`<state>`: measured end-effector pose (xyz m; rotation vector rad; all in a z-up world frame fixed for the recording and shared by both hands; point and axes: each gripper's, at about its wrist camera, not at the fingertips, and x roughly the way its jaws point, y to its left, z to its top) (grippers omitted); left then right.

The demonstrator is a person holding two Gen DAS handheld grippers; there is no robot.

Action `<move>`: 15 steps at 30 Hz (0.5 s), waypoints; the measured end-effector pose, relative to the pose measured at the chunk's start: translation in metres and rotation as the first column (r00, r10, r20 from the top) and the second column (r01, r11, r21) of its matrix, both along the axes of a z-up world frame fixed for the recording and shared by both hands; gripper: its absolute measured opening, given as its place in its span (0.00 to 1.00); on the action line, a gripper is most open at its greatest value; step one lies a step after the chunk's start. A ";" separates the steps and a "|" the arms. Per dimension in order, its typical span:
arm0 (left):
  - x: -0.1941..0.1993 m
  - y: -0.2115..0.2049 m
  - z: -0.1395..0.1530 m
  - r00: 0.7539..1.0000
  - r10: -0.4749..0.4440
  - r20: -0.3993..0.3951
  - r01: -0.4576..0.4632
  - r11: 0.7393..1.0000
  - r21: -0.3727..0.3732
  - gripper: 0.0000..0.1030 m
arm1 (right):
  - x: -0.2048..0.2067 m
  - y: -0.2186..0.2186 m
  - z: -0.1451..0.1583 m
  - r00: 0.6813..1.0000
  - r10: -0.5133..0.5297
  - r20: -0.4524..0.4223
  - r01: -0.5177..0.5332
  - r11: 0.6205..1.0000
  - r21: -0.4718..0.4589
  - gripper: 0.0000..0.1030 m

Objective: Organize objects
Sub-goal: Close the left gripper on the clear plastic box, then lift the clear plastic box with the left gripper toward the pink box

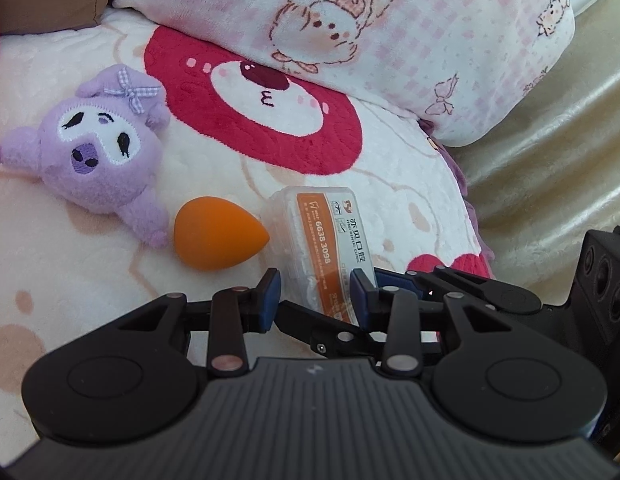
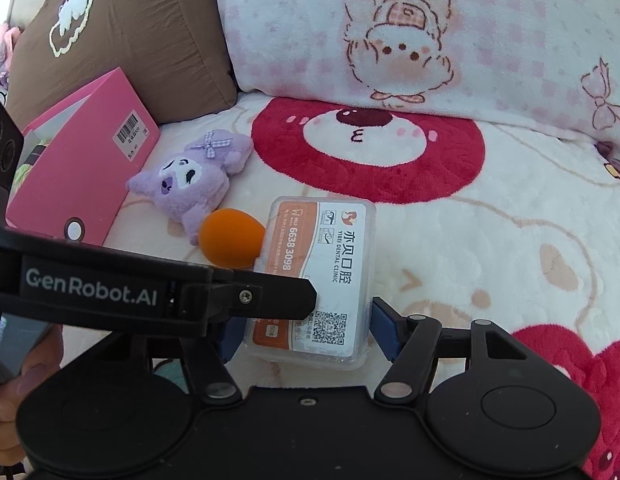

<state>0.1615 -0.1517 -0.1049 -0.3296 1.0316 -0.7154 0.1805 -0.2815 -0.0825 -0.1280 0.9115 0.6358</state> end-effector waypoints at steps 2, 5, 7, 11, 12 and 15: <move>-0.003 0.001 0.003 1.000 -0.005 0.003 0.005 1.000 0.000 0.35 | -0.003 0.000 0.003 1.000 0.000 -0.002 0.000 1.000 -0.003 0.67; -0.006 0.005 0.008 1.000 -0.007 -0.007 0.007 1.000 -0.004 0.35 | -0.007 0.001 0.008 1.000 0.001 -0.006 -0.001 1.000 -0.008 0.67; -0.009 0.007 0.012 1.000 -0.015 -0.007 0.015 1.000 -0.002 0.35 | -0.011 0.000 0.012 1.000 0.001 -0.010 -0.002 1.000 -0.009 0.67; -0.016 0.010 0.019 0.999 -0.034 -0.007 0.034 0.999 0.001 0.35 | -0.016 0.000 0.019 0.999 -0.009 -0.038 0.008 1.000 -0.014 0.67; -0.018 0.011 0.020 0.999 -0.035 -0.011 0.035 0.999 -0.003 0.35 | -0.018 0.000 0.021 0.999 -0.012 -0.041 0.011 1.000 -0.017 0.67; -0.021 0.014 0.023 0.999 -0.035 -0.023 0.035 0.999 -0.014 0.35 | -0.024 0.000 0.025 0.999 -0.010 -0.037 0.009 1.000 -0.030 0.67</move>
